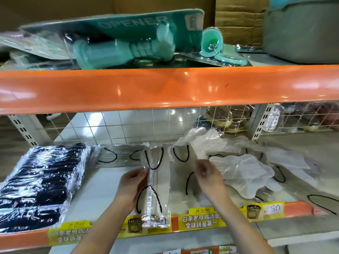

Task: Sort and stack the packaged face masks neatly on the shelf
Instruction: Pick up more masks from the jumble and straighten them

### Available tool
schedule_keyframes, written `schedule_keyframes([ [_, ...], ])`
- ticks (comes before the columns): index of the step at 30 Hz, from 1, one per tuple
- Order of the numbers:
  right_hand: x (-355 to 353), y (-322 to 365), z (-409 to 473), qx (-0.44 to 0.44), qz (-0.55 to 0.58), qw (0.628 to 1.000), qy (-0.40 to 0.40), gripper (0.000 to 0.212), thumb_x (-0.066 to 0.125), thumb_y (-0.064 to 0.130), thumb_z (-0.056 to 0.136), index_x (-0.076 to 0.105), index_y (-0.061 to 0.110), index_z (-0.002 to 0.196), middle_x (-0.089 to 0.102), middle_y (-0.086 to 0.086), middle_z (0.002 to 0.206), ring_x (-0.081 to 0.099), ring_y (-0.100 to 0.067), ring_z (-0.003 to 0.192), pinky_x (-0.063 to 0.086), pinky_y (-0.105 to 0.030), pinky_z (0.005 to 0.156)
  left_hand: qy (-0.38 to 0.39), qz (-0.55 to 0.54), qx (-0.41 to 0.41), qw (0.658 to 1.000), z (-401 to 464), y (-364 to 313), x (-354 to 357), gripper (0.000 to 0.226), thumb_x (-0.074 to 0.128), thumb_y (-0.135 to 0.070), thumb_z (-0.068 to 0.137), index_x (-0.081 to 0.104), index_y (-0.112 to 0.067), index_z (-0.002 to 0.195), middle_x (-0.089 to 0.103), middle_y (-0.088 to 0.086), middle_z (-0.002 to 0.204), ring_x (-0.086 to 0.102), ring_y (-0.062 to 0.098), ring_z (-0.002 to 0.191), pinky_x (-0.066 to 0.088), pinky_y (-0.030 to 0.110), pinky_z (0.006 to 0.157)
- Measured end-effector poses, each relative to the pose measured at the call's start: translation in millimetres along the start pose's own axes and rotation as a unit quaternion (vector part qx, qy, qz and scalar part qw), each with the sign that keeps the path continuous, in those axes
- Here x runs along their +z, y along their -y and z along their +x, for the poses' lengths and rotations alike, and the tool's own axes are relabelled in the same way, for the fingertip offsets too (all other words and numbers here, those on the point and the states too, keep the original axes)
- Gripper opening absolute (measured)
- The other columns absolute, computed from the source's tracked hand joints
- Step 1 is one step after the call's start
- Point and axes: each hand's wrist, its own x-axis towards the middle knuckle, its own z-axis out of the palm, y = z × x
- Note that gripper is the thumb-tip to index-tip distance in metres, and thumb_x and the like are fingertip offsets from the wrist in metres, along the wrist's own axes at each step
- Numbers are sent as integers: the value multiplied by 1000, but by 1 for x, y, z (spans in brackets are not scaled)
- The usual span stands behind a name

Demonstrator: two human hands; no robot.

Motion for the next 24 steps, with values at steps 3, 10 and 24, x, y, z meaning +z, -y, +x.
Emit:
schedule_keyframes([
  [3,4,35,-4,167,155,940,253,25,56,39,94,62,17,106,61,2,79,60,-13,66,42,-19,55,25,100,59,993,-5,-6,2,4,65,-10,88,69,-10,90,71,0,74,65,12,66,49,18,59],
  [10,50,65,-9,239,266,897,259,22,58,21,94,59,5,78,57,-7,49,52,-18,40,39,-21,38,-74,472,311,821,2,-3,-19,36,59,-31,87,53,-23,122,61,2,106,61,20,88,48,33,72],
  [24,103,89,-4,65,169,983,21,31,58,7,83,52,9,113,49,0,103,52,-24,104,44,-37,90,-72,571,452,681,28,-9,-80,50,32,-8,64,74,-16,89,73,-2,91,70,21,88,40,28,80],
])
